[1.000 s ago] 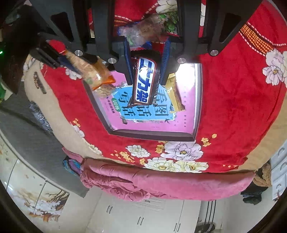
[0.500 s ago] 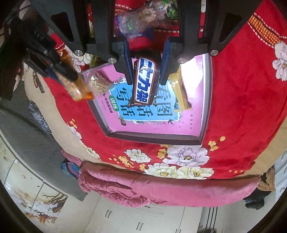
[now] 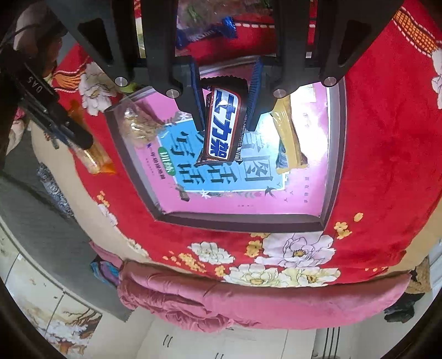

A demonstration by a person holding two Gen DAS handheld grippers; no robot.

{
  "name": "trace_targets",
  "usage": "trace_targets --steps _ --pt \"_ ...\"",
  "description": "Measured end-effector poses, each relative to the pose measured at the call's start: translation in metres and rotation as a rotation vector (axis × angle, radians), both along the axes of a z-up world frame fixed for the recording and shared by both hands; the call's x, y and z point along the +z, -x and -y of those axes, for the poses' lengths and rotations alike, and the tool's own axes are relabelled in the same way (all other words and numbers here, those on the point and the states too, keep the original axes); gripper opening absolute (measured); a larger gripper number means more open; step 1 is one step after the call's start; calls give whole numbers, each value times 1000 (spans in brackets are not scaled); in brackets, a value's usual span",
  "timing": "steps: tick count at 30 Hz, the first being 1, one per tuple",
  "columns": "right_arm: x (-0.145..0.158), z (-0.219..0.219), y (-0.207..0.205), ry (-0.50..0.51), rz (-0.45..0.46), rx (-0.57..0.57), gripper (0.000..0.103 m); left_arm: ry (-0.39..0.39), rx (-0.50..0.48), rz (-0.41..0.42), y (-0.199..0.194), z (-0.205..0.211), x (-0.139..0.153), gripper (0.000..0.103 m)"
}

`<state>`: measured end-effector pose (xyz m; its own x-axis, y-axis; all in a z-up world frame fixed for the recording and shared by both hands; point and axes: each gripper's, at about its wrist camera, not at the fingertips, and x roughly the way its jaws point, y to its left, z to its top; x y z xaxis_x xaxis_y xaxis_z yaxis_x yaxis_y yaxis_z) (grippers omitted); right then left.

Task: Organize snacks
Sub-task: 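Lift and carry the chocolate bar and orange bread over the tray with both grippers, then lower the chocolate bar onto the workbook and open the left gripper while the right lowers the bread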

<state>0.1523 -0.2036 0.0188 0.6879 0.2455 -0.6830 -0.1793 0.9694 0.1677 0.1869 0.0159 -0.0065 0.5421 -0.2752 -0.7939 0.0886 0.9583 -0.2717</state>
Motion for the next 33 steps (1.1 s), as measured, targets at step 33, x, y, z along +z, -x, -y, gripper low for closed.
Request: trace_targets --steps 33 --pt "-62 -51 -31 -43 -131 198 37 -22 17 -81 -16 -2 -41 29"
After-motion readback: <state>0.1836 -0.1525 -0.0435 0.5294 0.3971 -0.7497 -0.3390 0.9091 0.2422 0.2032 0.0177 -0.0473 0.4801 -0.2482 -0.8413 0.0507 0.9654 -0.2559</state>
